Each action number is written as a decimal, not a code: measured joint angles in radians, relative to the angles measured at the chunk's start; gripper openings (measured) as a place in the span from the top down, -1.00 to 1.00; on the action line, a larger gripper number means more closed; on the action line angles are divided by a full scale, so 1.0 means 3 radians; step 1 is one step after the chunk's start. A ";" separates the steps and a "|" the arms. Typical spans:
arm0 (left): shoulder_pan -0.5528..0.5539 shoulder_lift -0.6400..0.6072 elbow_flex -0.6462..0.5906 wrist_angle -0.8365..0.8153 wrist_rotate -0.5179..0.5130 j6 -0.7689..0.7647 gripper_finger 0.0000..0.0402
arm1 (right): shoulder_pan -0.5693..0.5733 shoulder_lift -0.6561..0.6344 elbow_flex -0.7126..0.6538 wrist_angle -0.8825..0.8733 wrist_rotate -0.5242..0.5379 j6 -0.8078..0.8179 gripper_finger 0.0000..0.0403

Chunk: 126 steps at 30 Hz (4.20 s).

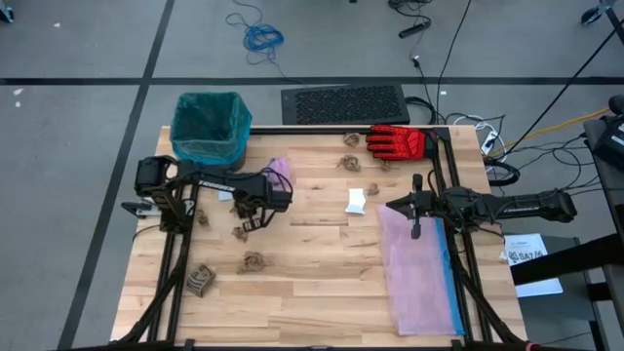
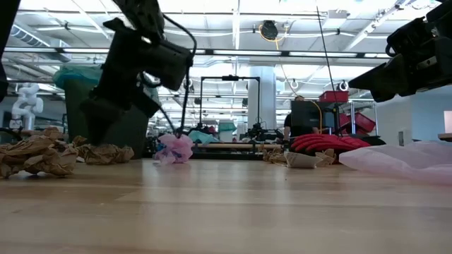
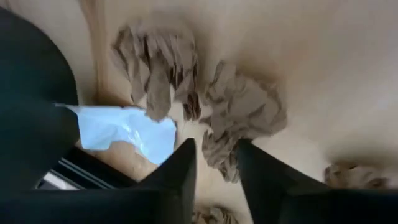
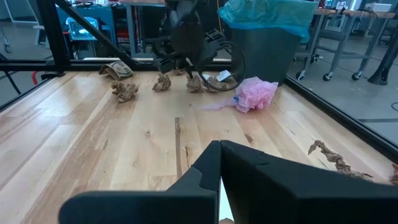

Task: Place trash/remove bag and relplace
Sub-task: Put the brown napkin into the black trash bin, then put the pink plastic bag into the black trash bin

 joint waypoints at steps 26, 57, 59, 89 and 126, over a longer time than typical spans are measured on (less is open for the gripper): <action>0.0066 -0.0001 -0.0352 0.0753 0.0116 0.0004 0.68 | -0.0001 0.0001 0.0000 0.0000 -0.0001 0.0000 1.00; 0.0129 -0.0342 0.2026 -0.1153 -0.1575 0.0092 0.98 | -0.0001 0.0000 0.0001 -0.0001 -0.0002 0.0000 1.00; 0.0196 -0.0448 0.2153 -0.1130 -0.1683 0.0087 0.98 | 0.0000 0.0001 0.0001 0.0000 -0.0001 0.0000 1.00; 0.1954 -0.0769 0.2321 -0.1141 -0.1387 0.1137 0.64 | -0.0001 0.0004 0.0001 0.0000 -0.0001 0.0000 1.00; 0.1984 -0.0525 0.2318 -0.1139 0.0073 0.1124 0.04 | 0.0000 0.0004 0.0001 0.0000 0.0000 0.0000 1.00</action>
